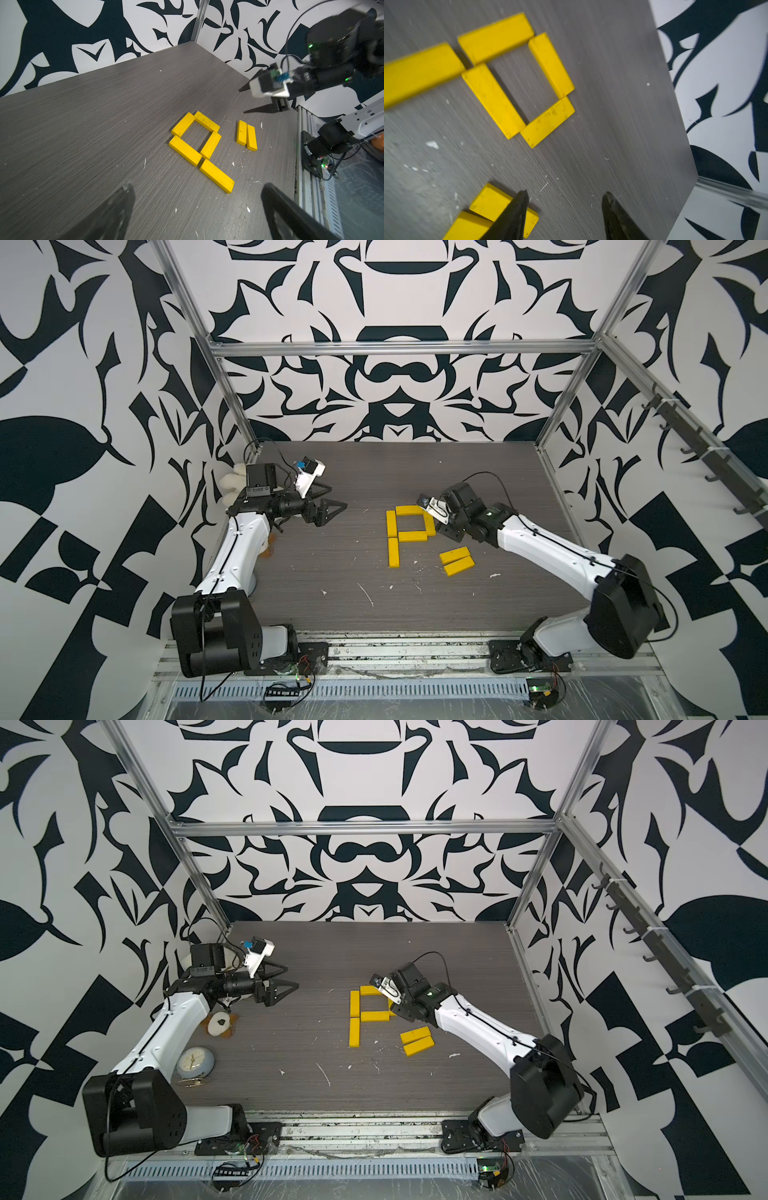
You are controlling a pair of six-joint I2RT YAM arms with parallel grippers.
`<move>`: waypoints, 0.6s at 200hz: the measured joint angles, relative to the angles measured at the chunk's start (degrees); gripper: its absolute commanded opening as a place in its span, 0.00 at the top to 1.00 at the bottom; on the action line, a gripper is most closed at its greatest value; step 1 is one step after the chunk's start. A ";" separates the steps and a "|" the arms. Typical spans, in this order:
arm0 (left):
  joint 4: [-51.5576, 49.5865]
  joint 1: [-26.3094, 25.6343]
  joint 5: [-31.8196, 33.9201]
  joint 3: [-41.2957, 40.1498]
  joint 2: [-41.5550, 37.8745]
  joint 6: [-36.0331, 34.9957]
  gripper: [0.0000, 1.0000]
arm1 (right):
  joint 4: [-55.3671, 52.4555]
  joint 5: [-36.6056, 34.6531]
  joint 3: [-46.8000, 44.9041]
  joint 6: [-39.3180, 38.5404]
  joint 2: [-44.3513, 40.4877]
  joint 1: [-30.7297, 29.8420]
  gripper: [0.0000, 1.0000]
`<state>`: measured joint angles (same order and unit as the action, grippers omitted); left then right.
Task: Assemble the number 8 with building blocks
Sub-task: Move the building block to the center of the board.
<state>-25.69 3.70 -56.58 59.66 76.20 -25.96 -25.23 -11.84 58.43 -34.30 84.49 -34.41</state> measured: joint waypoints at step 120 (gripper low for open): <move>-0.83 0.04 1.79 0.07 0.04 -0.66 0.01 | -8.24 8.59 -4.63 -9.03 5.62 1.79 0.01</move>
<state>-26.52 3.75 -54.78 59.72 76.25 -26.61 -33.47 -3.25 53.80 -43.33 90.11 -32.62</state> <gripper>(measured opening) 0.995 0.993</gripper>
